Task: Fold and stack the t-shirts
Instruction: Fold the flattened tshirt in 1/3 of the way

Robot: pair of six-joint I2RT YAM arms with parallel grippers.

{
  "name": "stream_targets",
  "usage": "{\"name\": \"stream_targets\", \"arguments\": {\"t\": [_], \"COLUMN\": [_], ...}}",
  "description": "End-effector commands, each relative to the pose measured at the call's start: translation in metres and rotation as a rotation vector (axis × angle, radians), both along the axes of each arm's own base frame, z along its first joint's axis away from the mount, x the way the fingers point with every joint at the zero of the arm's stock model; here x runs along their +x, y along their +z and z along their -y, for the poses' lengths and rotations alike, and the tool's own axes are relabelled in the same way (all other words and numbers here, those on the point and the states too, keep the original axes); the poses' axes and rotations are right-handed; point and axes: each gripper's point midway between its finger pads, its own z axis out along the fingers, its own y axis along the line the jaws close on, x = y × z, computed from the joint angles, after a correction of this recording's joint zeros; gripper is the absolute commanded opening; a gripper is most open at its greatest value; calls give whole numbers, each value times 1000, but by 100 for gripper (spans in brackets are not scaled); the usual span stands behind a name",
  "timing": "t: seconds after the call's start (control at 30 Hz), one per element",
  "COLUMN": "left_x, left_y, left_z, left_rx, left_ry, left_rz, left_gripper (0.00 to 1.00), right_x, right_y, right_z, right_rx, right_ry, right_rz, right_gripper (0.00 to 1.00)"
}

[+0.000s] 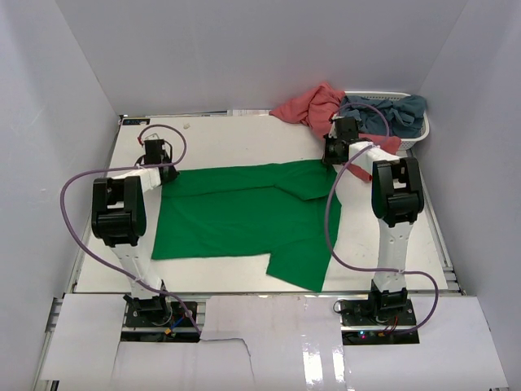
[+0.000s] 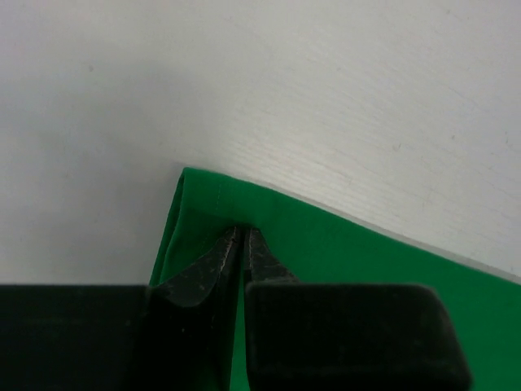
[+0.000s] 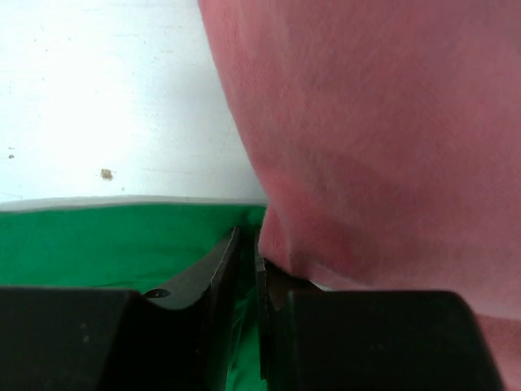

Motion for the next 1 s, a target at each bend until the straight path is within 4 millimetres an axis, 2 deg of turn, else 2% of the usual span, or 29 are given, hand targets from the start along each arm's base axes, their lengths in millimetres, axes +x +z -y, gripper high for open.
{"name": "stream_targets", "arguments": {"t": [0.0, 0.1, 0.2, 0.23, 0.37, 0.47, 0.53, 0.67, 0.7, 0.77, 0.8, 0.83, 0.87, 0.9, 0.93, 0.97], "left_x": [4, 11, 21, 22, 37, 44, 51, 69, 79, 86, 96, 96, 96, 94, 92, 90], "left_y": [-12, -23, -22, -27, -26, -24, -16, 27, 54, 79, 109, 121, 134, 161, 173, 185], "left_z": [-1, -4, -6, -5, -4, -5, -6, -4, -3, -1, 0, 2, 5, 7, 13, 20], "left_rx": [15, 30, 32, 31, 20, 20, 24, 10, 6, -5, -6, -9, -15, -20, -33, -52], "left_ry": [-3, 5, 9, 10, 8, 10, 15, 9, 8, -2, -9, -16, -26, -36, -52, -71], "left_rz": [-39, -65, -59, -69, -48, -43, -31, 55, 111, 143, 201, 209, 229, 276, 299, 326], "left_gripper": [17, 17, 17, 17, 17, 17, 17, 19, 20, 20, 22, 22, 22, 23, 24, 24], "right_x": [13, 21, 34, 36, 51, 62, 71, 94, 98, 107, 110, 106, 103, 101, 91, 77], "right_y": [5, 4, 6, 5, 3, 8, 18, 56, 68, 105, 121, 142, 153, 168, 199, 186], "right_z": [-5, -5, -7, -7, -11, -13, -15, -20, -22, -27, -29, -32, -31, -34, -36, -42], "right_rx": [7, 6, 6, 6, 20, 27, 31, 49, 54, 79, 91, 103, 108, 122, 134, 149], "right_ry": [-3, -14, -19, -19, -28, -32, -29, -6, 5, 22, 31, 44, 51, 68, 92, 130], "right_rz": [17, 21, 34, 32, 40, 62, 96, 202, 230, 303, 341, 377, 398, 438, 491, 456], "right_gripper": [19, 19, 20, 20, 21, 22, 23, 25, 26, 31, 34, 39, 41, 43, 44, 44]}}
